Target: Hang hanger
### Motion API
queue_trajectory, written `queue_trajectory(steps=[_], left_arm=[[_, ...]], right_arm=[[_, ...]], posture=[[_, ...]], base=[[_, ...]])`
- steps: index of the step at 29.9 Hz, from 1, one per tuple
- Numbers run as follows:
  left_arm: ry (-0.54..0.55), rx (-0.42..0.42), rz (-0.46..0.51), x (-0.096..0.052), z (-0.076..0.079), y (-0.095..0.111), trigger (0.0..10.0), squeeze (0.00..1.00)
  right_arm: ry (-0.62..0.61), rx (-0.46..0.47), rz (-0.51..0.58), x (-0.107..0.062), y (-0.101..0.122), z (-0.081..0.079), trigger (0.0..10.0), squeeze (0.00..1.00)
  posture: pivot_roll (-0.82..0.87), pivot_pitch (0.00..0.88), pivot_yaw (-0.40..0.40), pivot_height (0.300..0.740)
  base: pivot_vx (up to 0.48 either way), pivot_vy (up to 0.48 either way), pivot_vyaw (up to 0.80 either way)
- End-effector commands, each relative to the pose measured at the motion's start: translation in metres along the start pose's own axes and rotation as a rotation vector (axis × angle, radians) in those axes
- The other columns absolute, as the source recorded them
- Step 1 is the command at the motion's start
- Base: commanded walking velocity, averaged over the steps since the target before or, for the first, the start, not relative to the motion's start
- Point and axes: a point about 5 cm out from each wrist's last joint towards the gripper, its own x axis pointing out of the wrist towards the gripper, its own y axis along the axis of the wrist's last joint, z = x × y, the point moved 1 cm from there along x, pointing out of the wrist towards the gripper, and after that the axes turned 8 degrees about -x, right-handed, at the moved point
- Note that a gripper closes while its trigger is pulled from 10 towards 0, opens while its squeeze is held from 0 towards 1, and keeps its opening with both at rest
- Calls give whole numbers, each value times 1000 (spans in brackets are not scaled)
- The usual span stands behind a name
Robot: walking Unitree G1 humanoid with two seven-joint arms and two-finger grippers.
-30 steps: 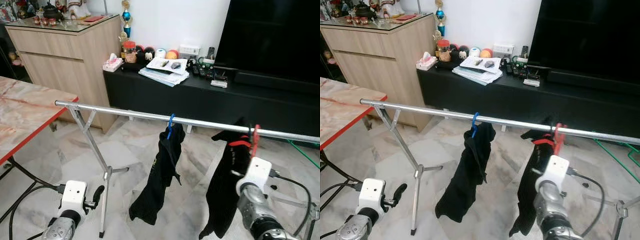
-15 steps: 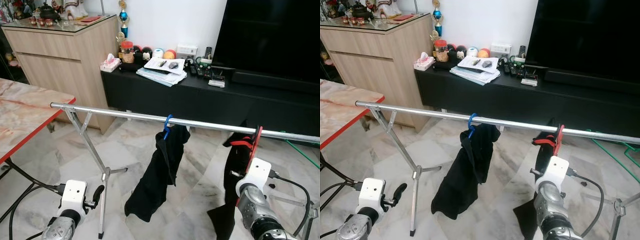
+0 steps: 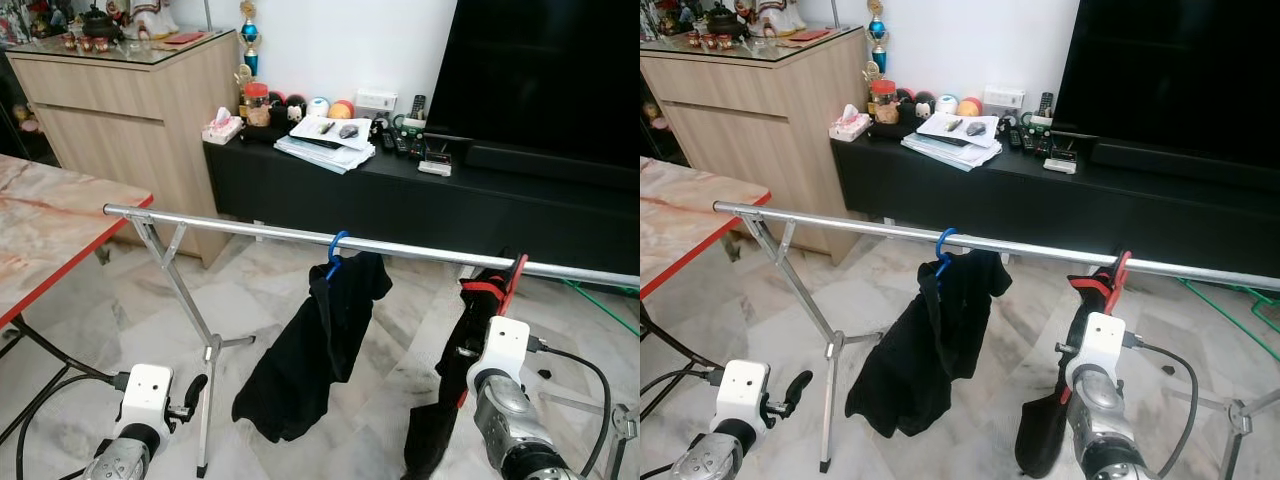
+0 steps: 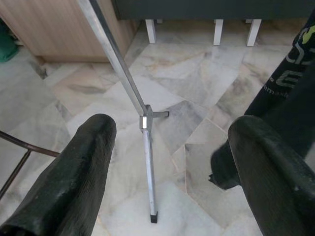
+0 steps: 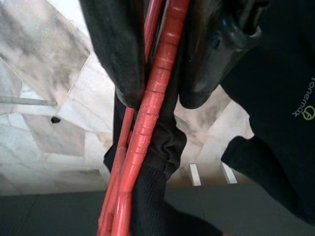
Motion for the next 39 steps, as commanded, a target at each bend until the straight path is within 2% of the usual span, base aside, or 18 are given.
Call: queue_trajectory(steps=[1,5,6,7,8,12,15,19,26,31,32,33,39], left_arm=[[2,9,-20,-3,0,-7,10000,0],[2,7,-24,-4,1,-9,10000,0],[2,7,-25,-5,1,-10,10000,0],[3,6,-28,-5,1,-11,10000,0],[3,5,-29,-5,1,-12,10000,0],[2,5,-33,-5,1,-14,10000,0],[2,5,-35,-5,1,-14,10000,0],[0,7,-35,-4,1,-13,10000,0],[4,5,-35,-2,0,-13,10000,0],[11,0,-36,-1,0,-14,10000,0],[13,0,-36,-1,-1,-13,10000,0],[16,1,-35,-1,-2,-13,10000,0],[34,5,-30,-2,-8,-11,10000,0]], right_arm=[[-14,-8,31,-1,3,5,10000,1000],[-38,-26,47,-4,-1,8,10000,1000],[-46,-27,56,-5,-2,10,10000,957],[-57,-32,74,-8,-4,12,10000,600],[-62,-41,95,-11,-4,14,10000,0],[-75,-59,187,-20,0,18,10000,0],[-71,-70,210,-23,1,18,10000,0],[10,-59,277,-25,15,6,10000,0],[136,-62,278,-17,34,-18,10000,0],[95,-64,239,-7,45,-17,10000,0],[78,-55,226,-4,47,-15,10000,604],[60,-43,207,-1,49,-13,10000,1000],[2,-28,215,3,61,-4,10000,1000]], posture=[[133,0,-48,740],[132,0,-56,740],[132,0,-59,740],[132,0,-61,740],[132,0,-62,740],[131,0,-64,740],[130,0,-64,740],[126,0,-59,740],[120,0,-47,740],[132,0,-44,740],[135,0,-43,740],[141,0,-42,740],[148,0,-41,740]], base=[[0,0,0],[0,0,0],[0,0,0],[0,0,0],[0,0,0],[0,0,0],[0,0,0],[0,0,0],[0,0,0],[0,0,0],[0,0,0],[0,0,0],[0,0,0]])
